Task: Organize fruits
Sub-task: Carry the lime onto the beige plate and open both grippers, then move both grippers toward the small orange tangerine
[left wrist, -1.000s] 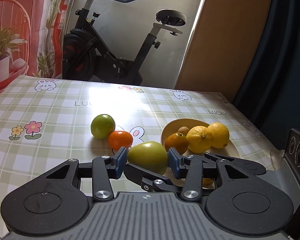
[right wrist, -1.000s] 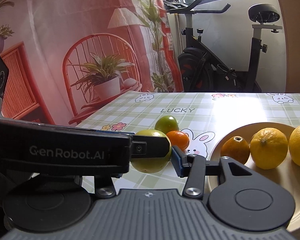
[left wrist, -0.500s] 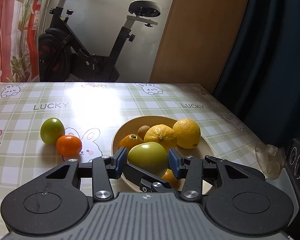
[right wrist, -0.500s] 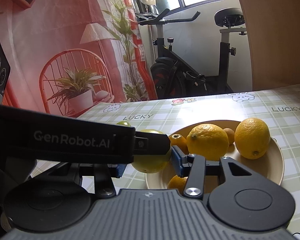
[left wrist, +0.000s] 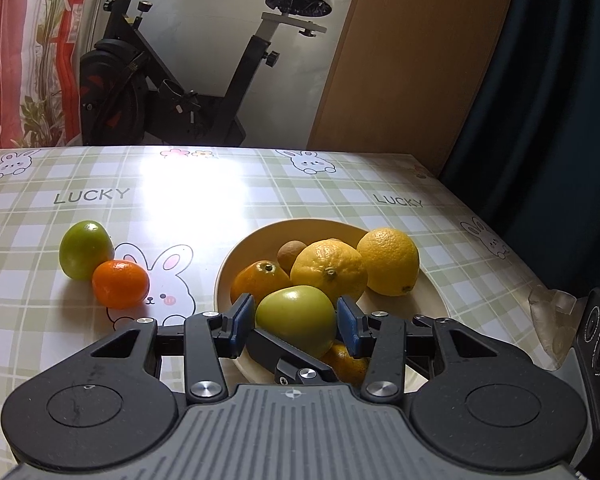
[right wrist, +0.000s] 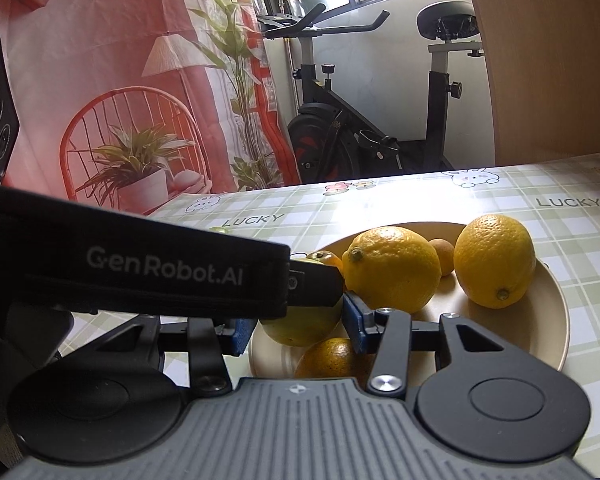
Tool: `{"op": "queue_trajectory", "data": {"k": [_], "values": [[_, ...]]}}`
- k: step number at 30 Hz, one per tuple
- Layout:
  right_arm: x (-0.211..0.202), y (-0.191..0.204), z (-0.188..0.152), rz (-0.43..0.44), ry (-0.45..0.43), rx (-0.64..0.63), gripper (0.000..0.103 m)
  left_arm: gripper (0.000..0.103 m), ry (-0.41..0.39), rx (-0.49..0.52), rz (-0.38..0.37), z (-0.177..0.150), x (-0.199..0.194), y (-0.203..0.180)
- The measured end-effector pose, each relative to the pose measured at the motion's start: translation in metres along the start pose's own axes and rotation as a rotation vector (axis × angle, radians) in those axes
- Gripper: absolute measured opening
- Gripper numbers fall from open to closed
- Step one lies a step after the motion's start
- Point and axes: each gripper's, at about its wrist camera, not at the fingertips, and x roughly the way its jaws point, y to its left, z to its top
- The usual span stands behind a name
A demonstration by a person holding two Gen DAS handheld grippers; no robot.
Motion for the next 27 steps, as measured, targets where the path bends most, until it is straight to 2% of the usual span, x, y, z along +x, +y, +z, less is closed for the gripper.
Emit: {"op": "queue_trajectory", "data": {"k": [12, 18, 27], "values": [[0.005, -0.001, 0.004, -0.005, 0.013, 0.007, 0.051, 0.048, -0.024, -0.029, 0.015, -0.004, -0.002, 0.004], [-0.004, -0.002, -0.001, 0.007, -0.040, 0.006, 0.051, 0.049, -0.084, -0.077, 0.039, -0.009, -0.027, 0.018], [-0.016, -0.001, -0.005, 0.026, -0.097, -0.009, 0.051, 0.049, -0.141, -0.164, 0.129, -0.011, -0.067, 0.061]]}}
